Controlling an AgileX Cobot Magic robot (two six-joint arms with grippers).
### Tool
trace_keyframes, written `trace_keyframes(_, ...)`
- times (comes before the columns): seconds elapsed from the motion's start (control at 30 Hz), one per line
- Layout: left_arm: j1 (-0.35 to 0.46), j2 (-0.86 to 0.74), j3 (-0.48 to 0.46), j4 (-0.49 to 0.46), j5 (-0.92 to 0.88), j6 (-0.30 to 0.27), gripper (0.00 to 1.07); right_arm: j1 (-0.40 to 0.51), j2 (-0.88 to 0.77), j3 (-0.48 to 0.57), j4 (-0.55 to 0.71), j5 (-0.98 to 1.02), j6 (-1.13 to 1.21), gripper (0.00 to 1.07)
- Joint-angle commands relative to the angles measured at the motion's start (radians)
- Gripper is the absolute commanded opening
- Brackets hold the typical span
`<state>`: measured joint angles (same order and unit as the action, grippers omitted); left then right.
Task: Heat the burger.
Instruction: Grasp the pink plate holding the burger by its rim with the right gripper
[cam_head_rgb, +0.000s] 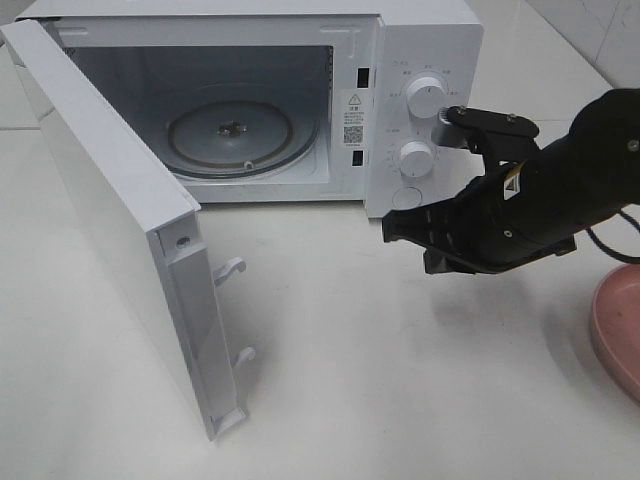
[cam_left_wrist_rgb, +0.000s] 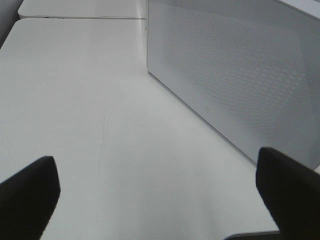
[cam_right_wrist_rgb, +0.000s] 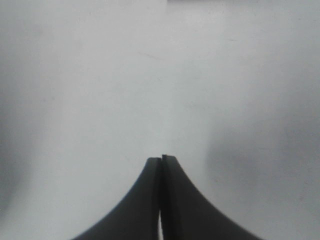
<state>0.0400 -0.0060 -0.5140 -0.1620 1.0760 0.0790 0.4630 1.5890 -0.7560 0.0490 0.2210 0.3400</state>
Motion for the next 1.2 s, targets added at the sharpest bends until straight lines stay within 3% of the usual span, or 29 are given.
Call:
trace_keyframes(0.03, 0.002, -0.023, 0.001, -0.006, -0.009, -0.006, 1.0, -0.006, -0.036, 0.001, -0.061, 0.104, -0.075, 0.03)
trace_keyframes(0.37, 0.002, -0.023, 0.001, -0.006, -0.009, -0.006, 1.0, -0.006, -0.1, 0.001, -0.089, 0.31, -0.234, 0.08)
trace_keyframes(0.47, 0.002, -0.023, 0.001, -0.006, -0.009, -0.006, 1.0, -0.036, -0.116, 0.001, -0.083, 0.353, -0.278, 0.14)
trace_keyframes(0.53, 0.002, -0.023, 0.001, -0.006, -0.009, -0.006, 1.0, -0.076, -0.132, 0.001, -0.087, 0.404, -0.294, 0.31)
trace_keyframes(0.57, 0.002, -0.023, 0.001, -0.006, -0.009, -0.006, 1.0, -0.076, -0.132, 0.001, -0.087, 0.404, -0.294, 0.31)
trace_keyframes(0.63, 0.002, -0.023, 0.001, -0.006, -0.009, -0.006, 1.0, -0.105, -0.146, 0.001, -0.111, 0.445, -0.303, 0.57)
trace_keyframes(0.67, 0.002, -0.023, 0.001, -0.006, -0.009, -0.006, 1.0, -0.105, -0.146, 0.001, -0.111, 0.445, -0.303, 0.57)
trace_keyframes(0.7, 0.002, -0.023, 0.001, -0.007, -0.009, -0.006, 1.0, -0.116, -0.155, 0.001, -0.143, 0.463, -0.302, 0.76)
trace_keyframes(0.73, 0.002, -0.023, 0.001, -0.007, -0.009, -0.006, 1.0, -0.116, -0.155, 0.001, -0.143, 0.463, -0.302, 0.76)
trace_keyframes(0.77, 0.002, -0.023, 0.001, -0.006, -0.009, -0.006, 1.0, -0.13, -0.159, 0.001, -0.162, 0.475, -0.301, 0.93)
trace_keyframes(0.8, 0.002, -0.023, 0.001, -0.006, -0.009, -0.006, 1.0, -0.137, -0.159, 0.001, -0.167, 0.479, -0.297, 0.98)
trace_keyframes(0.87, 0.002, -0.023, 0.001, -0.006, -0.009, -0.006, 1.0, -0.162, -0.158, 0.001, -0.167, 0.484, -0.291, 1.03)
trace_keyframes(1.2, 0.002, -0.023, 0.001, -0.006, -0.009, -0.006, 1.0, -0.308, -0.138, 0.001, -0.222, 0.454, -0.238, 0.99)
